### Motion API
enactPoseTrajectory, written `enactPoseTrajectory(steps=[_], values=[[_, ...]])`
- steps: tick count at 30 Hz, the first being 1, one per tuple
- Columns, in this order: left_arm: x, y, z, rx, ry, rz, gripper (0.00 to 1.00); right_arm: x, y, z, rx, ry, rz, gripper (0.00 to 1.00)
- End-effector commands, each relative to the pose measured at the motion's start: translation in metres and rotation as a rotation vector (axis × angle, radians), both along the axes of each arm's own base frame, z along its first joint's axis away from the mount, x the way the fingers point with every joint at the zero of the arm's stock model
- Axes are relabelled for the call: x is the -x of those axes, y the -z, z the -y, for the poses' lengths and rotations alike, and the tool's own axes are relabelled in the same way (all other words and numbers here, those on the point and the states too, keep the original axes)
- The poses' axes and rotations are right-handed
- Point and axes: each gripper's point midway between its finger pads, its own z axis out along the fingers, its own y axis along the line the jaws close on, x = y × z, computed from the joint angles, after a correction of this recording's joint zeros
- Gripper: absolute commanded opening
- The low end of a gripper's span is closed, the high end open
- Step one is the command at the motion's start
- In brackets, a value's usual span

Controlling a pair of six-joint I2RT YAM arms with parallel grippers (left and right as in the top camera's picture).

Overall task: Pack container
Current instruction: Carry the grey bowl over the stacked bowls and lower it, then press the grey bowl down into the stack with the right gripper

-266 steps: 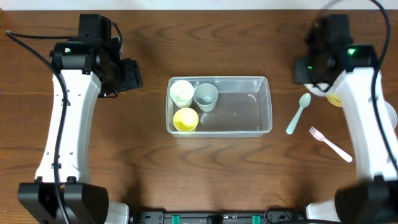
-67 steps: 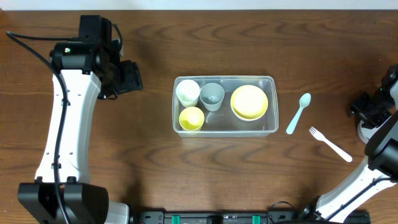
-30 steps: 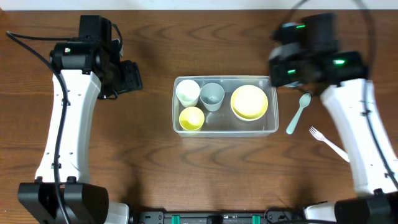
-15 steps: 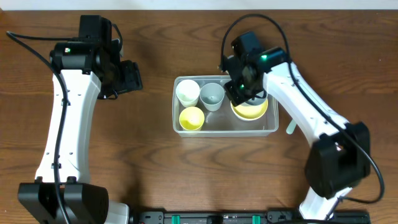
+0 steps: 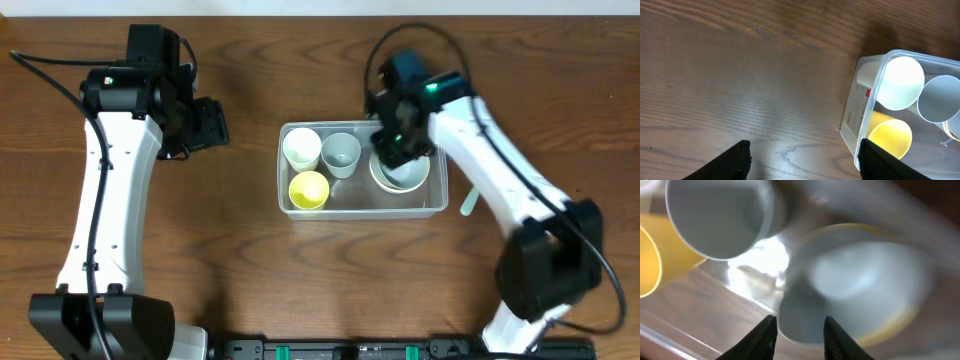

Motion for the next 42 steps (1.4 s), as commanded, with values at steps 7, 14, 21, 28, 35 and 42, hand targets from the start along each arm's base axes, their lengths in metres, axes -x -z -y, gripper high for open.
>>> enactPoseTrajectory(steps=[7, 14, 21, 28, 35, 42], values=[[0.002, -0.002, -0.002, -0.006, -0.013, 0.0, 0.7, -0.019, -0.141, 0.116, -0.068, 0.417, 0.374, 0.45], [0.002, -0.002, -0.002, -0.005, -0.014, 0.0, 0.69, 0.002, -0.122, 0.089, -0.089, 0.175, 0.276, 0.45], [0.003, -0.002, -0.002, -0.006, -0.013, -0.005, 0.69, 0.016, -0.066, 0.024, -0.108, 0.013, 0.13, 0.49], [0.003, -0.002, -0.002, -0.006, -0.013, -0.005, 0.69, 0.025, -0.007, -0.019, -0.076, -0.072, 0.009, 0.46], [0.003, -0.002, -0.002, -0.006, -0.013, -0.005, 0.69, 0.018, 0.026, -0.027, -0.029, -0.025, -0.038, 0.43], [0.003, -0.002, -0.002, -0.006, -0.013, -0.004, 0.69, 0.013, 0.041, -0.028, -0.021, -0.02, -0.054, 0.42]])
